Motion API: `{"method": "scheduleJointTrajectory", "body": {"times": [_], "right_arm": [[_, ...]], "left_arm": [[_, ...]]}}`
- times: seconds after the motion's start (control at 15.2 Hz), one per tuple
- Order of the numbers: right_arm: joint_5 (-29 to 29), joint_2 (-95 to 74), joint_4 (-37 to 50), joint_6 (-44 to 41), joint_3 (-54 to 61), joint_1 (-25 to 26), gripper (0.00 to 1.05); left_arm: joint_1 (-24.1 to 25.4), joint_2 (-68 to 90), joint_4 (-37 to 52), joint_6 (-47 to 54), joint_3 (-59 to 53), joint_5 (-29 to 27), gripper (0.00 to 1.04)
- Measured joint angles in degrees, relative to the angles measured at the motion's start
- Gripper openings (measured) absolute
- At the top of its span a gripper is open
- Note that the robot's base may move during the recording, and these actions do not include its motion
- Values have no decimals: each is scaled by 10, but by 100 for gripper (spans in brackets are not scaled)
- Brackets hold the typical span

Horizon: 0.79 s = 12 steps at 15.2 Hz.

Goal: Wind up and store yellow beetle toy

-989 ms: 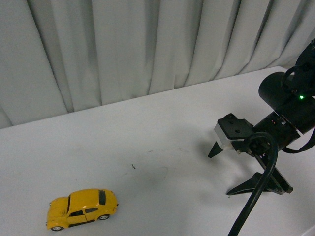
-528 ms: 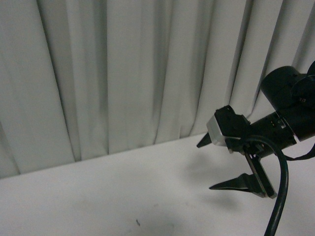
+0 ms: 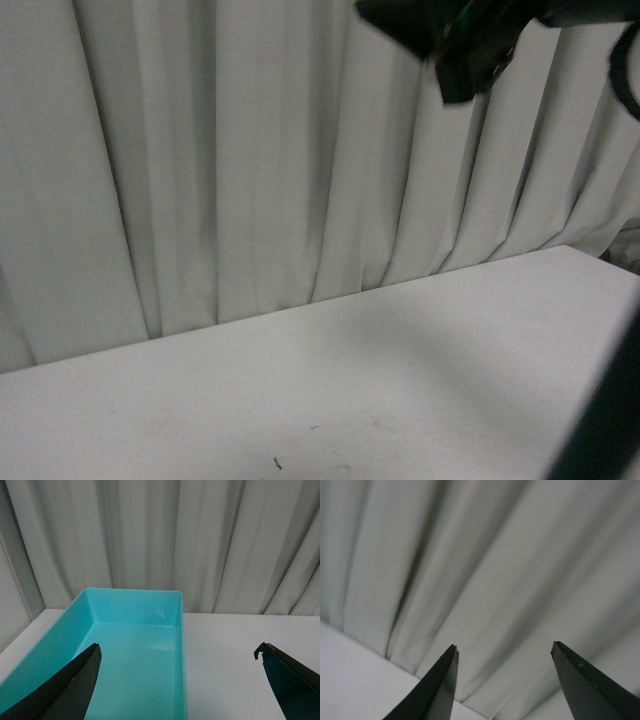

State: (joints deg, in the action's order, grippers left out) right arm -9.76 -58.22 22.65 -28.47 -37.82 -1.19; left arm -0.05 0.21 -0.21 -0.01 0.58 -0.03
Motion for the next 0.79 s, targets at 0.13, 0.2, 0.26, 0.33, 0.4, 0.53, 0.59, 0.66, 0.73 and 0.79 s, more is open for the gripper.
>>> {"method": "scheduleJointTrajectory", "body": {"times": [0.13,0.2,0.26,0.33,0.4,0.53,0.59,0.66,0.73,0.79], "right_arm": [[61,28,19,97,30,6,50],[97,50,34,184,76,16,38],[100,57,39,224,119,16,27],[98,75,50,253,168,15,11],[98,108,67,266,195,15,2],[98,146,73,273,236,15,2],[98,162,69,274,262,15,2],[98,188,66,275,282,15,2],[98,286,24,275,334,15,2],[98,354,-24,276,354,15,2]], "left_arm": [[0,0,0,0,0,0,98],[0,0,0,0,0,0,98],[0,0,0,0,0,0,98],[0,0,0,0,0,0,98],[0,0,0,0,0,0,98],[0,0,0,0,0,0,98],[0,0,0,0,0,0,98],[0,0,0,0,0,0,98],[0,0,0,0,0,0,98],[0,0,0,0,0,0,98]]}}
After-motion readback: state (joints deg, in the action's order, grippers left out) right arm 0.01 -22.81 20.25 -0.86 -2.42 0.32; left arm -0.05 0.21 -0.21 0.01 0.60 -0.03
